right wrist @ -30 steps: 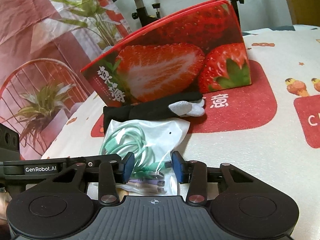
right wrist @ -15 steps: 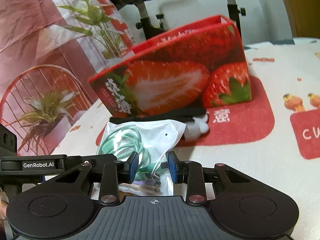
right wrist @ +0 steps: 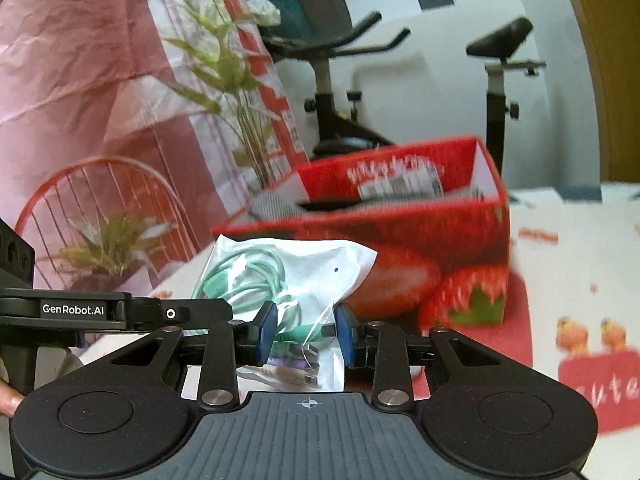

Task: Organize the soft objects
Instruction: 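Carry the white cable bag with both grippers over the red box, then lower the white cable bag into the red box and open both grippers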

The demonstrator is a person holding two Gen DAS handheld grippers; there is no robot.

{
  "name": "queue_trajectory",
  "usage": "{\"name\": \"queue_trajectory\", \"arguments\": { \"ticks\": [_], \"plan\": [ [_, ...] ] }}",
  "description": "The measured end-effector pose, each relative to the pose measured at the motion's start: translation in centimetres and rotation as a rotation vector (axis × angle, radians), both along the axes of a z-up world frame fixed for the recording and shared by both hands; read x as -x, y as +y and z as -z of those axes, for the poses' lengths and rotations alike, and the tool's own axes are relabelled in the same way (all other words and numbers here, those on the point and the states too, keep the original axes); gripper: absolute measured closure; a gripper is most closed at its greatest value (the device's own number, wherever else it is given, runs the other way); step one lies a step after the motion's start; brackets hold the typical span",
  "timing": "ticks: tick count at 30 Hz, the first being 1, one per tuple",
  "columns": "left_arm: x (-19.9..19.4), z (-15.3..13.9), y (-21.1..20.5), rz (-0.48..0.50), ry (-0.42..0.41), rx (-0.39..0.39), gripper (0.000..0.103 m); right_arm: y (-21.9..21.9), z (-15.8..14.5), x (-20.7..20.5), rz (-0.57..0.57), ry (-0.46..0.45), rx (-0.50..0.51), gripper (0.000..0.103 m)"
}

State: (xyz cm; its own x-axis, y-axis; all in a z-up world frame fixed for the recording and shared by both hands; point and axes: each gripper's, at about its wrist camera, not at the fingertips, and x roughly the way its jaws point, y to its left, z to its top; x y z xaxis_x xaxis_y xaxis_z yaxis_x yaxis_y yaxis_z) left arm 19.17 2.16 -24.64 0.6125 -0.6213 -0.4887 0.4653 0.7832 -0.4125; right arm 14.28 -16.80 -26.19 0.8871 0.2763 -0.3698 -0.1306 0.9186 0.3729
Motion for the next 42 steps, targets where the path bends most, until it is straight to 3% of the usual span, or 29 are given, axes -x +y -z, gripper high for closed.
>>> {"name": "queue_trajectory", "arguments": {
  "ticks": [7, 15, 20, 25, 29, 35, 37, 40, 42],
  "plan": [
    [-3.2, -3.9, -0.8, -0.009, -0.072, 0.016, 0.065, -1.5, -4.3, -3.7, 0.012, -0.056, -0.018, 0.073],
    [-8.2, -5.8, -2.8, 0.008, -0.117, 0.044, 0.065, -4.0, -7.3, -8.8, 0.012, -0.084, 0.019, 0.073],
    [-12.8, -5.1, -4.1, -0.041, -0.044, 0.075, 0.065, -4.7, -7.5, -13.4, 0.027, -0.062, 0.105, 0.072],
    [-16.9, -3.6, -5.4, -0.068, 0.023, 0.043, 0.065, -6.1, -5.9, -18.4, 0.004, 0.02, 0.113, 0.071],
    [-18.8, -2.6, -6.8, -0.044, 0.054, -0.061, 0.065, -6.7, -4.1, -20.7, -0.01, 0.101, 0.136, 0.071],
    [-20.4, -0.8, -7.9, -0.058, 0.116, -0.115, 0.064, -7.6, -1.6, -23.0, 0.066, 0.228, 0.076, 0.071],
    [-20.4, -0.4, -8.7, -0.057, 0.118, -0.155, 0.064, -7.4, -0.8, -23.6, 0.077, 0.289, 0.112, 0.071],
    [-20.4, -0.5, -9.1, -0.057, 0.123, -0.203, 0.062, -5.7, -0.9, -24.2, 0.06, 0.322, 0.243, 0.071],
    [-20.4, -0.8, -9.0, -0.052, 0.121, -0.234, 0.063, -5.3, -0.7, -24.7, 0.05, 0.351, 0.264, 0.071]
  ]
}}
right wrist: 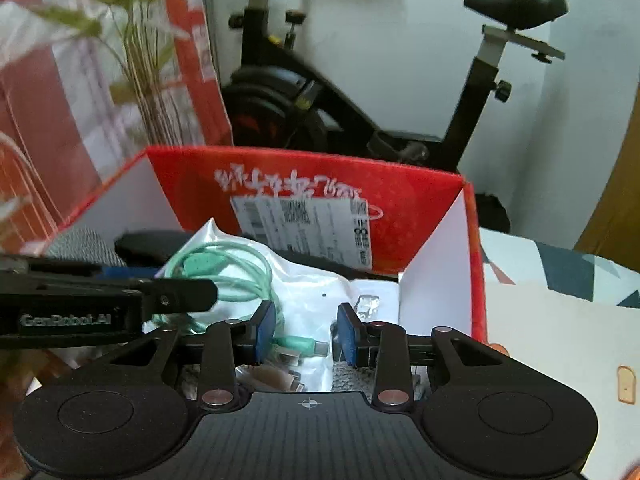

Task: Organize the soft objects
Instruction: 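Lower the white cable bag into the red box and open both grippers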

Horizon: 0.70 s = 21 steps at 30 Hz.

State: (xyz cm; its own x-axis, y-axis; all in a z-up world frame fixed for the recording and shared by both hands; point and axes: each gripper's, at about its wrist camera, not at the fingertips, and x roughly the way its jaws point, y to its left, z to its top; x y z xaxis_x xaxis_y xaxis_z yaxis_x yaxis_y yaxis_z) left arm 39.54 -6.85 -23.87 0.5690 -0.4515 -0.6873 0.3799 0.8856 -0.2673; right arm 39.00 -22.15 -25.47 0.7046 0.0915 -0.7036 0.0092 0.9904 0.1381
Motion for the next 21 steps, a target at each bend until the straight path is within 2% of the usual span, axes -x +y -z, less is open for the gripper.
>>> {"name": "queue_trajectory", "arguments": {
  "ticks": [3, 7, 9, 12, 13, 14, 15, 19, 21],
  "plan": [
    [0.3, -0.4, 0.4, 0.01, -0.04, -0.044, 0.063, -0.4, 0.3, -0.7, -0.008, 0.051, -0.033, 0.071],
    [1.0, -1.1, 0.6, 0.01, -0.088, -0.077, 0.063, 0.2, 0.5, -1.2, -0.029, 0.087, 0.022, 0.071],
    [1.5, -1.5, 0.6, 0.009, -0.113, -0.103, 0.063, 0.8, 0.4, -1.4, -0.039, 0.091, 0.071, 0.071],
    [2.2, -2.1, 0.5, 0.011, -0.151, -0.139, 0.063, 0.6, -0.3, -0.8, 0.009, 0.062, 0.045, 0.07],
    [2.7, -2.4, 0.7, 0.015, -0.164, -0.145, 0.063, 0.3, -0.8, -0.2, 0.023, 0.043, 0.027, 0.066],
    [3.1, -2.7, 0.9, 0.022, -0.178, -0.147, 0.063, 0.1, -1.5, 0.6, 0.037, 0.011, -0.001, 0.052],
    [3.6, -2.9, 1.2, 0.027, -0.19, -0.147, 0.063, 0.0, -2.3, 1.7, 0.048, -0.032, -0.02, 0.042],
    [5.0, -3.6, 2.8, 0.006, -0.192, -0.1, 0.062, 0.4, -4.3, 5.7, 0.066, -0.128, 0.01, 0.038],
    [6.1, -4.1, 3.6, -0.012, -0.211, -0.076, 0.058, 0.5, -4.6, 7.7, 0.072, -0.173, 0.021, 0.008]
  ]
}}
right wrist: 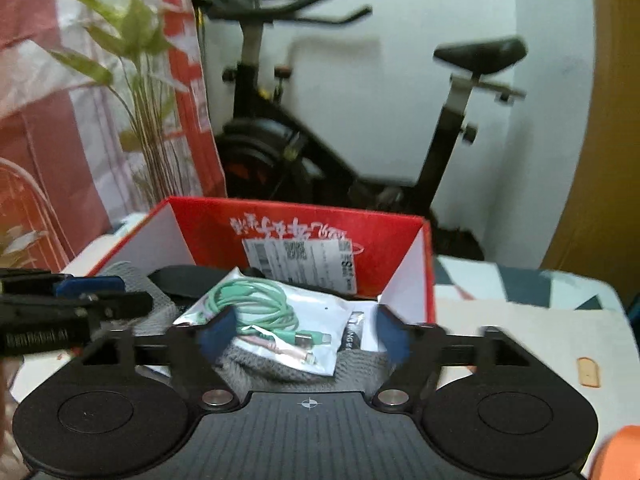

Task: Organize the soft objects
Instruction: 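Lower the white cable bag into the red box and open both grippers, then move both open grippers to the black glove beside the box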

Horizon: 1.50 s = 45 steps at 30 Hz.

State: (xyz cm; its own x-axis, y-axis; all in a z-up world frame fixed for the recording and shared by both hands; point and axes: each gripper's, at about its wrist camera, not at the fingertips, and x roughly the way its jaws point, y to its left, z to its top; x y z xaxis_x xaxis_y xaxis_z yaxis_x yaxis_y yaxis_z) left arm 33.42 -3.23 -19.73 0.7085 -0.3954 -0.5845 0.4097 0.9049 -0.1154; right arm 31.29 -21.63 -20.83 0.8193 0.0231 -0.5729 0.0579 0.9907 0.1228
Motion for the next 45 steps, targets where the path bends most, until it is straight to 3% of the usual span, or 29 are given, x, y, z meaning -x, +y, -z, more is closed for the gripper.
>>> {"name": "queue_trajectory", "arguments": {
  "ticks": [3, 5, 7, 10, 14, 19, 23, 28, 38, 45],
  "plan": [
    [1.9, -0.7, 1.2, -0.021, -0.039, 0.027, 0.03, 0.2, -0.2, 3.1, 0.012, -0.055, -0.012, 0.001],
    [3.3, -1.2, 2.0, -0.057, -0.062, 0.027, 0.0, 0.3, -0.2, 4.8, 0.029, -0.075, -0.028, 0.0],
    [4.9, -1.6, 2.8, -0.129, -0.089, 0.014, 0.0, 0.4, -0.2, 6.4, 0.05, -0.088, -0.06, 0.0],
    [6.6, -2.1, 4.1, -0.155, -0.102, 0.022, 0.0, 0.7, 0.1, 8.3, 0.066, -0.108, -0.122, 0.0],
    [9.1, -1.8, 5.1, -0.179, -0.137, 0.02, 0.0, 1.8, 0.5, 10.7, 0.046, -0.163, -0.13, 0.0],
    [11.8, -1.2, 5.6, -0.158, -0.198, -0.03, 0.0, 3.6, 1.7, 12.5, 0.06, -0.163, -0.053, 0.0],
    [13.1, -0.4, 6.5, -0.148, -0.192, -0.012, 0.0, 4.7, 3.2, 13.7, 0.068, -0.171, -0.023, 0.0],
    [14.2, 1.1, 6.7, -0.176, -0.214, -0.076, 0.0, 5.5, 5.1, 14.0, 0.062, -0.13, 0.026, 0.0],
    [14.5, 4.0, 7.2, -0.177, -0.14, -0.075, 0.0, 5.0, 7.9, 14.7, 0.146, -0.084, 0.028, 0.0],
    [14.0, 4.9, 7.4, -0.187, -0.102, -0.064, 0.0, 3.2, 8.9, 14.9, 0.178, -0.079, -0.034, 0.0]
  ]
}}
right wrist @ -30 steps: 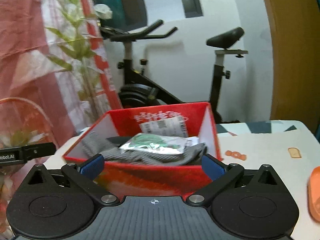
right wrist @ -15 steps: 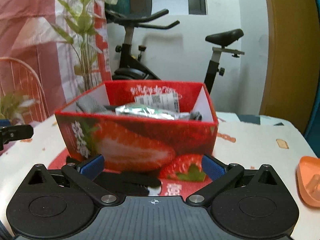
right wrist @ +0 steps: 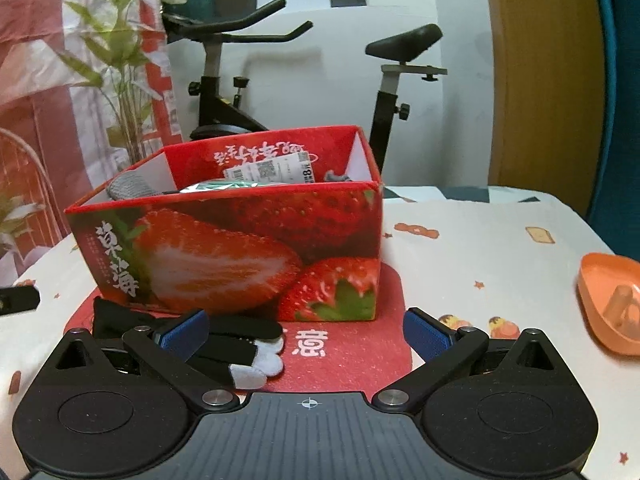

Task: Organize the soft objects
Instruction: 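Move both open grippers to the black glove beside the box, then close both grippers on the black glove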

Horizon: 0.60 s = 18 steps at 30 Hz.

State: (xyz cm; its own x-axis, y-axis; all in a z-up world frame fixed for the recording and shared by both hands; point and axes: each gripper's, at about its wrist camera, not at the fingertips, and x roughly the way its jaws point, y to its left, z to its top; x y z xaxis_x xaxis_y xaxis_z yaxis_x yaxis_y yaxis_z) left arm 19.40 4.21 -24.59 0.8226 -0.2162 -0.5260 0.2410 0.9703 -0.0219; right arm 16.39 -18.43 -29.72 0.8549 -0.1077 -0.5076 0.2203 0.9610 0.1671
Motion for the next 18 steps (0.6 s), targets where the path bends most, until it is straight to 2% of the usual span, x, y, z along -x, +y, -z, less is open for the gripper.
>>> {"name": "queue_trajectory", "arguments": {
  "ticks": [9, 13, 18],
  "plan": [
    [-0.7, 1.2, -0.1, -0.008, 0.05, 0.01, 0.0, -1.0, 1.3, -0.2, 0.007, 0.0, -0.045, 0.0],
    [-1.1, 1.9, -0.3, -0.006, 0.072, 0.014, 0.0, -1.4, 2.3, -0.9, 0.009, 0.032, -0.065, 0.0],
    [-2.0, 2.5, -0.3, -0.01, 0.105, 0.029, 0.002, -1.2, 3.2, -2.0, -0.036, 0.043, -0.08, 0.001]
  ]
}}
